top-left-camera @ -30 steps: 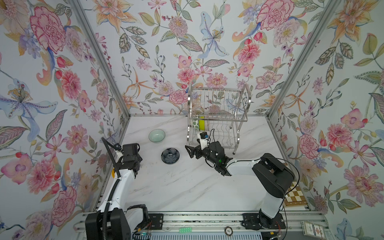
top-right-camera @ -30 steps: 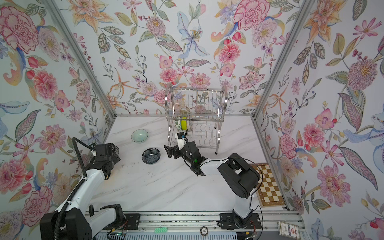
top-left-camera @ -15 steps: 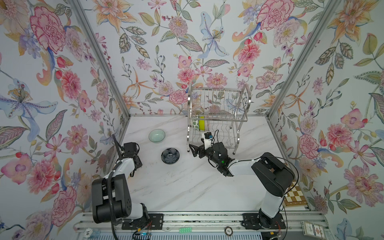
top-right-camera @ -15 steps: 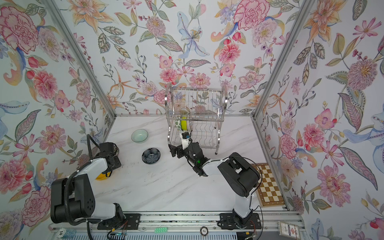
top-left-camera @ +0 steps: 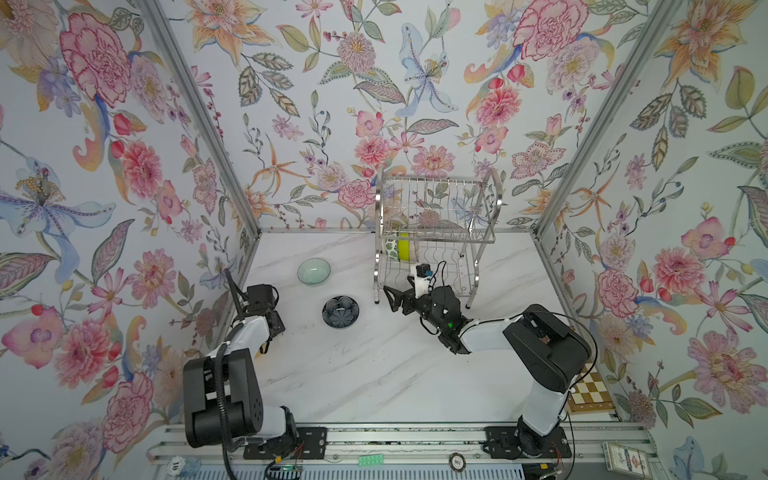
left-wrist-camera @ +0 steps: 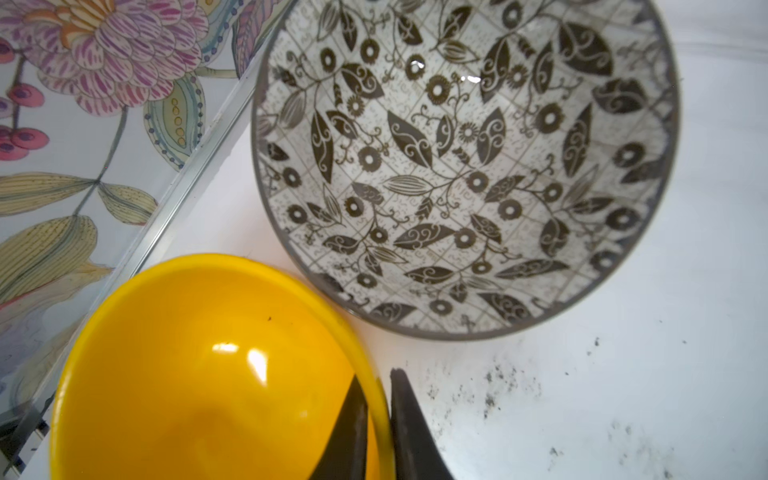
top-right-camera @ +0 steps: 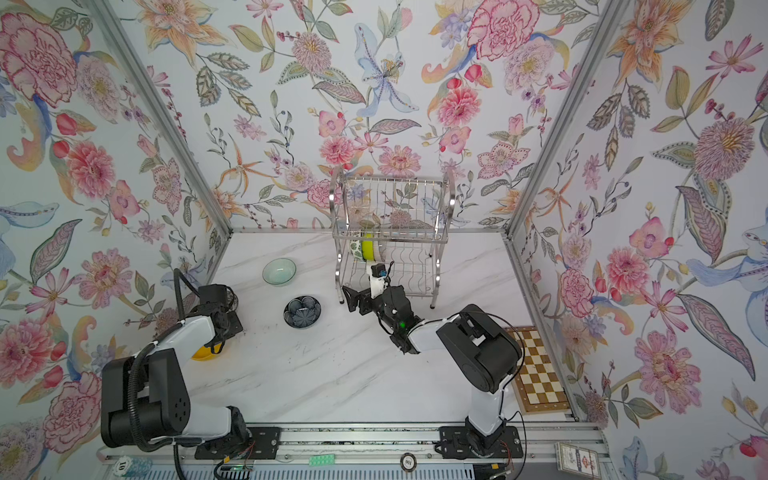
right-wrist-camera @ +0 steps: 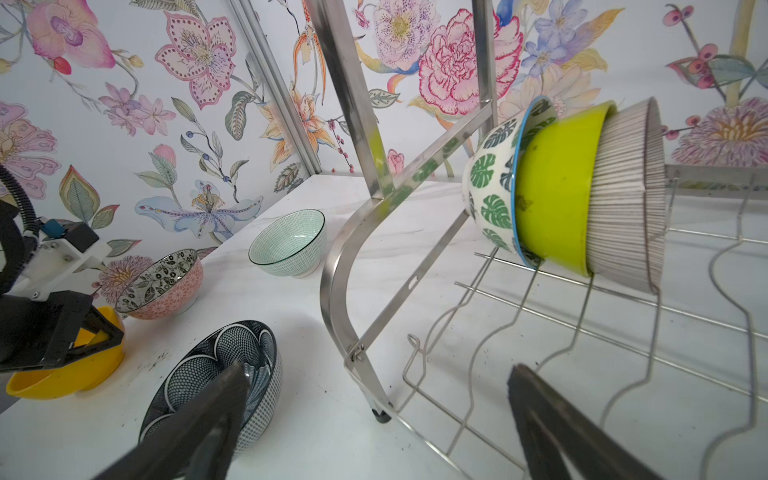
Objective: Load the bowls into the dish rack
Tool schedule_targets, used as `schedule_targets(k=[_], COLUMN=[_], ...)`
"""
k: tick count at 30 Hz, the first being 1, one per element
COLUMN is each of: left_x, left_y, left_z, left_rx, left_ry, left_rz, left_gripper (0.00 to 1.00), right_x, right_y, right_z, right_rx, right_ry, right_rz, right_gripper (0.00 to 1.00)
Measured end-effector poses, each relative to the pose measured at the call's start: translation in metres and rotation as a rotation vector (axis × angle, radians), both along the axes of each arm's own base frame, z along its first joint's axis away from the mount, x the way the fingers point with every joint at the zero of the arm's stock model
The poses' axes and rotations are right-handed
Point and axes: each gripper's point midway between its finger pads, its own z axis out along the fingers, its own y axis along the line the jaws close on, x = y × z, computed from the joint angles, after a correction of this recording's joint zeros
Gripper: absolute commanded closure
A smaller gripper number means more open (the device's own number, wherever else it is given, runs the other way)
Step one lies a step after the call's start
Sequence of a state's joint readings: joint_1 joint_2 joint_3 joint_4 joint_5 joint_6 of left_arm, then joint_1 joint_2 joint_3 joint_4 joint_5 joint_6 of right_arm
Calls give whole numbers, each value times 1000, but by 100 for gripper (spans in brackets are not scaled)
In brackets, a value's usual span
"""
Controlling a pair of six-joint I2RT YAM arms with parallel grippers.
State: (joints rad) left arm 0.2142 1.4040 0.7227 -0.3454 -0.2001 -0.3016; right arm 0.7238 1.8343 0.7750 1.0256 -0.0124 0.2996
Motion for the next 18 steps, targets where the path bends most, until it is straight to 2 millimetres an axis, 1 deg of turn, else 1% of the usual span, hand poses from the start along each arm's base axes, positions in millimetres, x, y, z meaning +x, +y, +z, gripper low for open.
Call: schedule_targets(k=[2,6,12,15,18], left_x=[1,3,5,6,8], left_y=[-2,-6,-14,-19,-29], left_z=[6,11,12,16,20], left_rx=[-14,-37,-63,-64,-70], left_ry=[-28,-58,-68,-82,-94], left_rz=[4,2,-10,-25,-52], left_gripper=[95,100,100,100,100], right_x=[-5,-23,-51,-63,-73], right_y=[1,6,23,31,36], right_z=[-2,0,6,10,15], right_rx=[3,27,31,17,-3], right_ry=[-1,-20,-64,-93,-119], right_rz=[22,115,295,353,388], right_gripper=[1,1,1,1,1])
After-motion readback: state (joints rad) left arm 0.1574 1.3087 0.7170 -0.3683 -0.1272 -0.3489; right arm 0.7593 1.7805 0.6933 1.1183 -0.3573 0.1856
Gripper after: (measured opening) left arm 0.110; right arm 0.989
